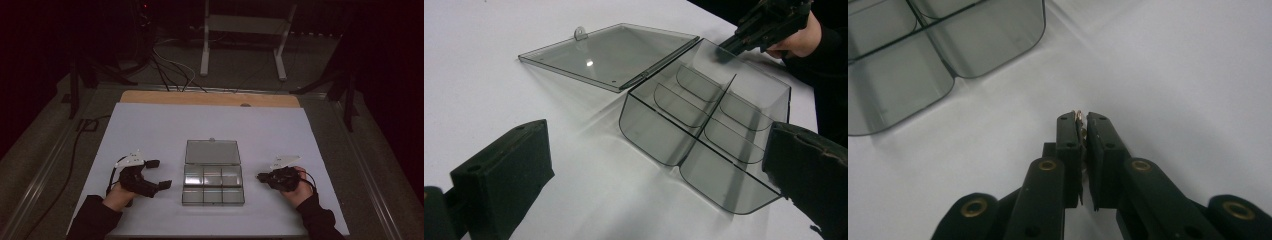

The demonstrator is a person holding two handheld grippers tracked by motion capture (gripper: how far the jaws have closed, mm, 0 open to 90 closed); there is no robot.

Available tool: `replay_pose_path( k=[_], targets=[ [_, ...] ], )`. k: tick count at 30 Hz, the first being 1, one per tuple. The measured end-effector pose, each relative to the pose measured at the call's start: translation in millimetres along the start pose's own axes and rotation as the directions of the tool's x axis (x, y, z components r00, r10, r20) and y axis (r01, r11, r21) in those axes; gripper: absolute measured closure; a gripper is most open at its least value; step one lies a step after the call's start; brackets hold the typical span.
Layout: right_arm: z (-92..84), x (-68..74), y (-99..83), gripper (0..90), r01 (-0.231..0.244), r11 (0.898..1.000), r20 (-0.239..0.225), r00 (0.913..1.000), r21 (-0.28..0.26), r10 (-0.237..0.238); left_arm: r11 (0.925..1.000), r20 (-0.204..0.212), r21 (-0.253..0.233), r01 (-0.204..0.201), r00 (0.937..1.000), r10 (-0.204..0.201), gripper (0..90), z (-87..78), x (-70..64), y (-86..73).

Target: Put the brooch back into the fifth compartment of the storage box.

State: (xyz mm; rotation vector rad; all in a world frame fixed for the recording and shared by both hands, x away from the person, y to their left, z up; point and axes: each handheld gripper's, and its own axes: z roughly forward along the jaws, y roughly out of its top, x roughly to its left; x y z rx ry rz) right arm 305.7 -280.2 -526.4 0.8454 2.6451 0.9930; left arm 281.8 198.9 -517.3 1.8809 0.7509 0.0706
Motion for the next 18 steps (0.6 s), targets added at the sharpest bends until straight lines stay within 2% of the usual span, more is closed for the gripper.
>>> replay_pose_path(
  k=[6,18],
  targets=[
    [-4.1,-1.4,2.4,85.1,-0.048,0.999,-0.004,0.9989,-0.020,0.048,1.0000,0.002,-0.001,-0.004,1.0000,0.004,0.9,0.2,-0.4,0.0],
    [-13.8,-5.2,1.2,85.2,-0.094,0.995,0.011,0.9955,-0.036,0.094,1.0000,0.003,-0.003,-0.005,1.0000,0.005,0.9,0.5,0.0,-0.4]
  ],
)
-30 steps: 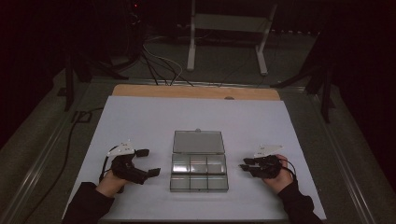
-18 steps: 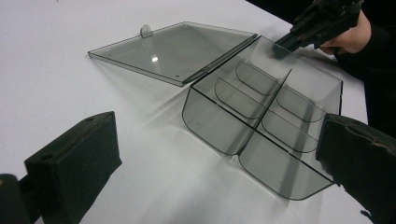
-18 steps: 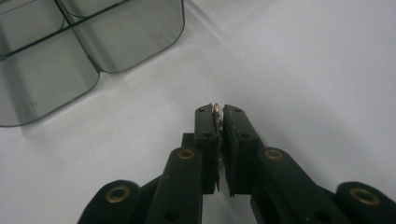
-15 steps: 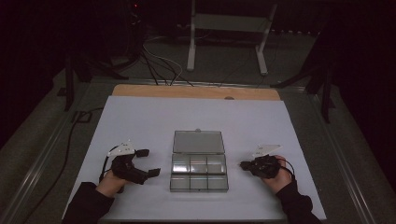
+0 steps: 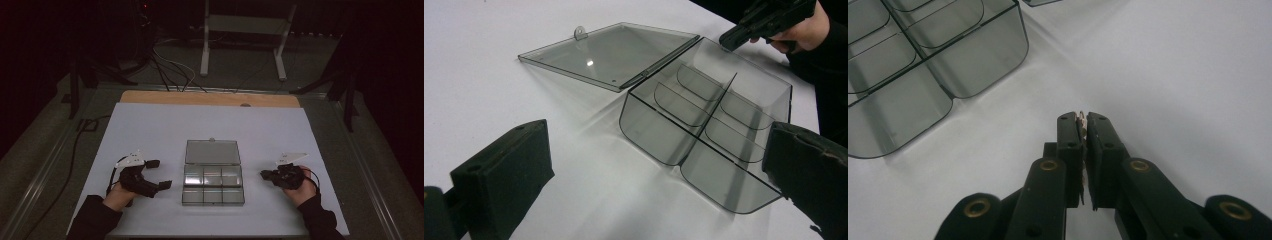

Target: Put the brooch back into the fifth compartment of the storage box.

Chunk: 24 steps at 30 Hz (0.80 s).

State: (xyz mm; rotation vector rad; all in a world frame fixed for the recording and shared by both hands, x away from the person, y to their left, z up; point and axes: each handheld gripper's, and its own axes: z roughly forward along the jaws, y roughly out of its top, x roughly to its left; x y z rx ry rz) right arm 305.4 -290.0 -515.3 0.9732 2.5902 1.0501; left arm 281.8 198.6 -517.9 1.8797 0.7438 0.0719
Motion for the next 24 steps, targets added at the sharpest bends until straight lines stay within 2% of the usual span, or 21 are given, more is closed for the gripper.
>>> replay_pose_path(
  k=[8,13,16,24],
  targets=[
    [-5.4,-1.1,1.7,85.2,-0.036,0.999,0.000,0.9993,-0.013,0.036,1.0000,0.007,-0.002,-0.008,0.9999,0.008,0.9,0.2,-0.9,0.1],
    [-8.3,0.4,4.3,85.2,-0.040,0.999,-0.001,0.9992,-0.020,0.039,1.0000,0.005,-0.001,-0.004,1.0000,0.004,0.9,0.0,-0.4,0.4],
    [-10.3,1.1,5.8,85.2,-0.052,0.998,-0.015,0.9985,-0.033,0.052,1.0000,0.007,-0.004,-0.005,1.0000,0.005,0.9,-0.4,-0.3,0.4],
    [-12.3,4.2,11.7,85.1,-0.046,0.998,-0.028,0.9986,-0.047,0.044,1.0000,0.006,-0.004,-0.004,1.0000,0.004,0.9,-0.4,0.0,0.4]
  ],
)
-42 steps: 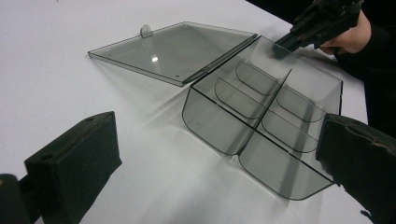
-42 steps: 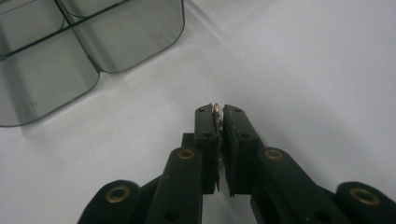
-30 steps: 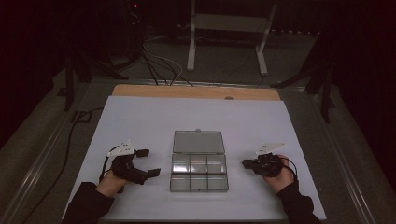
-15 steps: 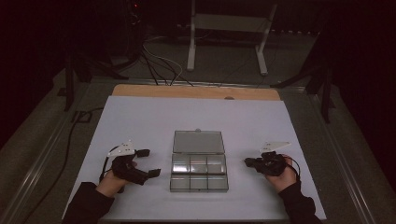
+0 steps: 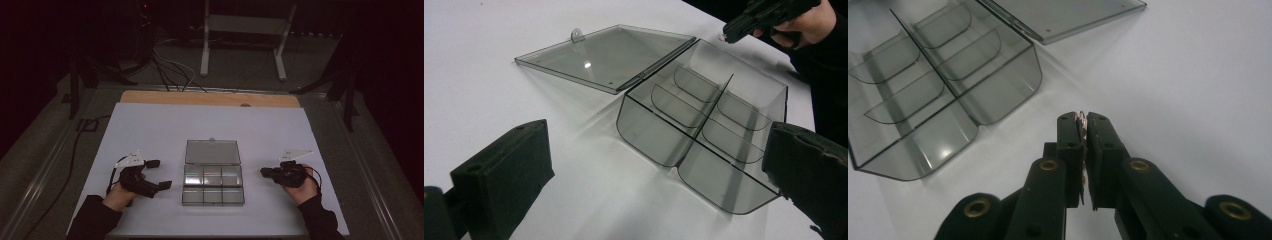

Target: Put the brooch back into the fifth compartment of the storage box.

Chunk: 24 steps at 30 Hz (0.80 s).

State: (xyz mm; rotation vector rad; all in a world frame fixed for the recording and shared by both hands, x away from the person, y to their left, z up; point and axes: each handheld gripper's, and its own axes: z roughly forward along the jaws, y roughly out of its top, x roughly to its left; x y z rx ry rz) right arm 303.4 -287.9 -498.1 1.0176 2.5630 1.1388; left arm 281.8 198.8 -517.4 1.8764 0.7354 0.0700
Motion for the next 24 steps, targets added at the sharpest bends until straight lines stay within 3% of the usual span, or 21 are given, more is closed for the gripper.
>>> replay_pose_path(
  k=[24],
  targets=[
    [-0.4,14.9,25.3,85.1,0.018,0.999,-0.024,0.9995,-0.032,-0.018,1.0000,0.001,-0.007,0.005,1.0000,-0.005,0.9,-1.1,0.6,0.2]
  ],
)
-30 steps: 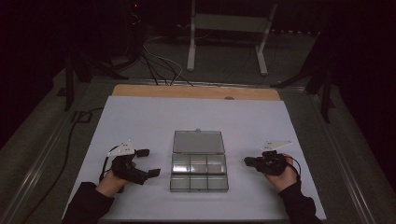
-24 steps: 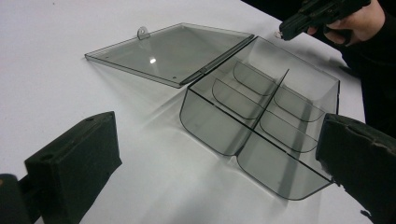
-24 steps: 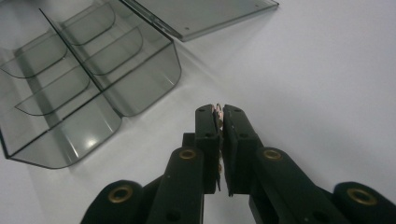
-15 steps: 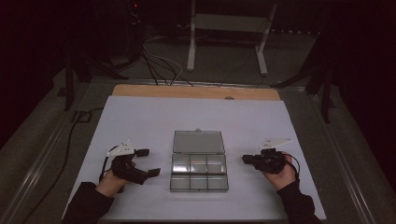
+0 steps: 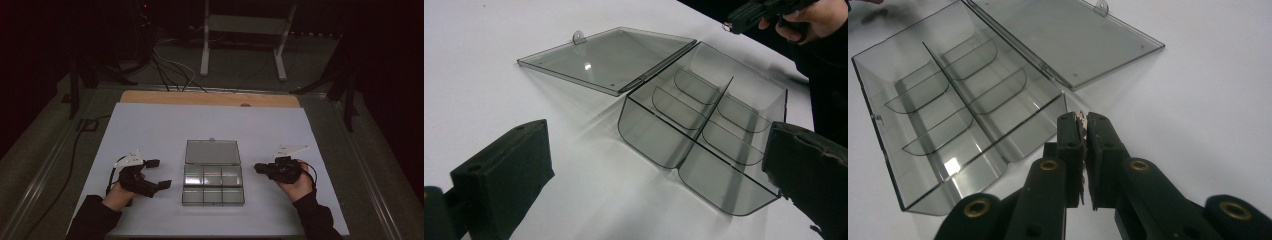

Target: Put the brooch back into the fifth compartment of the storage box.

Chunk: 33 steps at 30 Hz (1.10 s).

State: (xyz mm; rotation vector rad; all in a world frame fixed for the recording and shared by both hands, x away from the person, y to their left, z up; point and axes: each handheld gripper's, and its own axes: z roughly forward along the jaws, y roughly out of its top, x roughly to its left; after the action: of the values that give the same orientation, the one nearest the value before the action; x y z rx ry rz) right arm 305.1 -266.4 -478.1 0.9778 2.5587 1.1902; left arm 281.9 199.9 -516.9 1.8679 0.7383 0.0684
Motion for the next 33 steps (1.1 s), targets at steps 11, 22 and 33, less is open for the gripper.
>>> replay_pose_path(
  k=[11,22,33],
  targets=[
    [4.6,8.9,11.9,85.1,0.021,1.000,-0.019,0.9996,-0.008,-0.021,1.0000,0.000,0.003,-0.001,1.0000,0.001,0.9,0.4,-0.1,0.1],
    [10.9,22.2,27.2,85.1,0.053,0.998,-0.048,0.9973,-0.020,-0.054,1.0000,0.001,0.000,-0.001,1.0000,0.001,0.9,0.0,-0.3,0.0],
    [16.9,32.3,39.1,85.1,0.067,0.997,-0.074,0.9948,-0.029,-0.069,1.0000,0.002,0.001,-0.003,1.0000,0.003,0.9,-0.7,-0.3,0.3]
  ],
)
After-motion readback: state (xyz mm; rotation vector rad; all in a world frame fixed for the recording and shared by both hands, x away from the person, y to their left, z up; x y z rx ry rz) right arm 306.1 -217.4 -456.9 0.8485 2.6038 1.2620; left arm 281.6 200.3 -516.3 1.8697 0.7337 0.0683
